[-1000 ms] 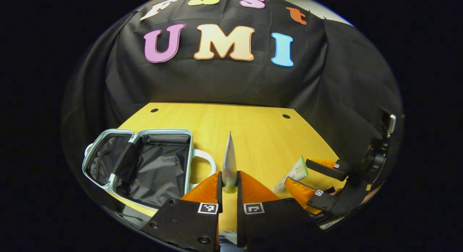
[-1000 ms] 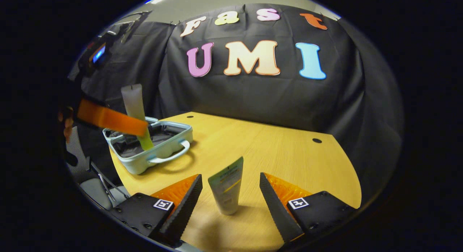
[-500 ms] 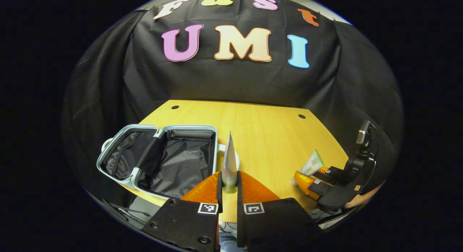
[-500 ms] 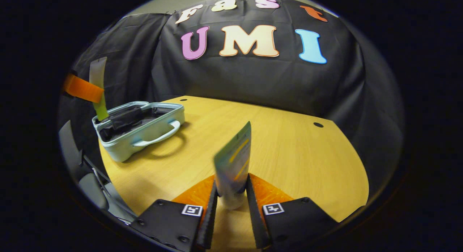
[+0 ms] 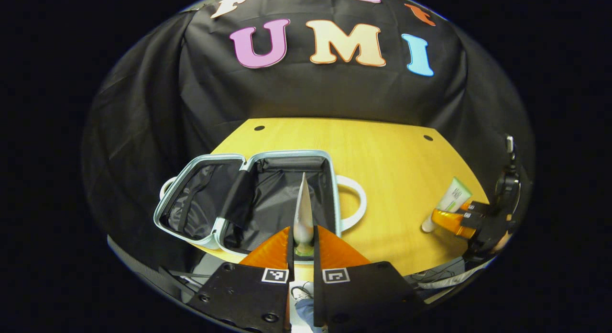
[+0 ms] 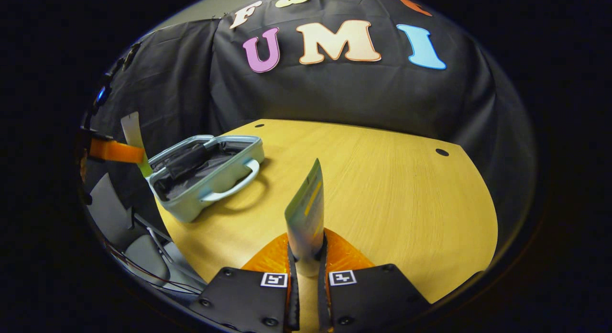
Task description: First open the suitcase, pack the skin care products into it, and then close the suitcase.
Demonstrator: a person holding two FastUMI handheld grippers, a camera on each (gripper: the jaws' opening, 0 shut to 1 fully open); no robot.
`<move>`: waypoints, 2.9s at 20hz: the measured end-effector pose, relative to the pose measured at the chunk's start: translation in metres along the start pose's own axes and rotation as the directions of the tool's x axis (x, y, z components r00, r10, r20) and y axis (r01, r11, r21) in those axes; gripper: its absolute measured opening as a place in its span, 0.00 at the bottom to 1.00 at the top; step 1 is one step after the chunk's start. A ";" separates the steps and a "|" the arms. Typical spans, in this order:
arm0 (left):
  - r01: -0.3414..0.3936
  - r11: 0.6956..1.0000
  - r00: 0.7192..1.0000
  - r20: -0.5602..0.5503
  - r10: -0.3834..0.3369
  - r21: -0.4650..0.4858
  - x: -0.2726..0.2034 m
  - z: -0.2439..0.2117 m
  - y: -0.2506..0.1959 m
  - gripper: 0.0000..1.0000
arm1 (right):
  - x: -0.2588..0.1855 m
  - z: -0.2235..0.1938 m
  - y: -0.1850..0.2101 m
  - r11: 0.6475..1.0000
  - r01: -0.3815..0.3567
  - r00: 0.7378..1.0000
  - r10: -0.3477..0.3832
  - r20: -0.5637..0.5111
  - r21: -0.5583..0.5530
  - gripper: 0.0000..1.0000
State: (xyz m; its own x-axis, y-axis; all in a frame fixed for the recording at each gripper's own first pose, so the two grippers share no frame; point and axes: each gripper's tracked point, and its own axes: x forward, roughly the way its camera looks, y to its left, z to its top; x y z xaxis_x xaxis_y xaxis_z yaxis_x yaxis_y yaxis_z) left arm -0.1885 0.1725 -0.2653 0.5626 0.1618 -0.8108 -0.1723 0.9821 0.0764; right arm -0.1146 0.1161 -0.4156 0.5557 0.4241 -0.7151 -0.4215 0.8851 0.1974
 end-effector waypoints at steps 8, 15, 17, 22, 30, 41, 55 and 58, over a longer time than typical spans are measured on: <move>0.126 0.991 0.969 -0.221 -0.112 0.053 0.056 -0.034 0.047 0.11 | 0.010 0.067 0.105 0.996 -0.063 0.998 0.062 0.019 0.055 0.17; 0.237 0.969 0.928 -0.312 -0.203 0.074 0.106 -0.053 0.068 0.12 | 0.039 0.077 0.202 0.975 -0.137 0.986 0.152 -0.074 0.176 0.17; 0.271 0.961 0.908 -0.345 -0.236 0.057 0.115 -0.061 0.072 0.13 | 0.047 0.075 0.223 0.970 -0.131 0.982 0.154 -0.105 0.204 0.13; 0.330 0.944 0.886 -0.352 -0.301 0.023 0.128 -0.060 0.075 0.22 | 0.064 0.052 0.258 0.976 -0.102 0.966 0.142 -0.214 0.191 0.17; 0.434 0.900 0.893 -0.109 -0.436 -0.047 0.094 0.010 0.070 0.75 | 0.092 0.020 0.260 0.958 -0.008 0.916 0.122 -0.383 0.285 0.19; 0.084 0.969 0.996 0.048 -0.075 -0.231 0.102 0.034 0.272 0.93 | 0.106 0.106 0.261 0.921 -0.060 0.987 0.113 -0.116 0.386 0.98; -0.199 0.906 0.980 -0.099 0.175 -0.374 0.165 -0.012 0.459 0.93 | 0.060 0.174 0.157 0.909 0.120 0.985 -0.158 0.064 0.400 0.98; -0.201 0.892 0.975 -0.174 0.141 -0.405 0.183 -0.036 0.471 0.81 | 0.046 0.172 0.137 0.903 0.171 0.975 -0.211 0.062 0.395 0.98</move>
State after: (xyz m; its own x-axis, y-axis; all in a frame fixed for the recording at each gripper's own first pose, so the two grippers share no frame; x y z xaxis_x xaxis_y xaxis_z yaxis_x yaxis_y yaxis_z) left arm -0.1958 0.6606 -0.3982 0.3833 0.2790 -0.8805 -0.5939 0.8045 -0.0036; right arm -0.0237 0.2894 -0.3060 0.6753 0.2385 -0.6979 -0.0026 0.9471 0.3210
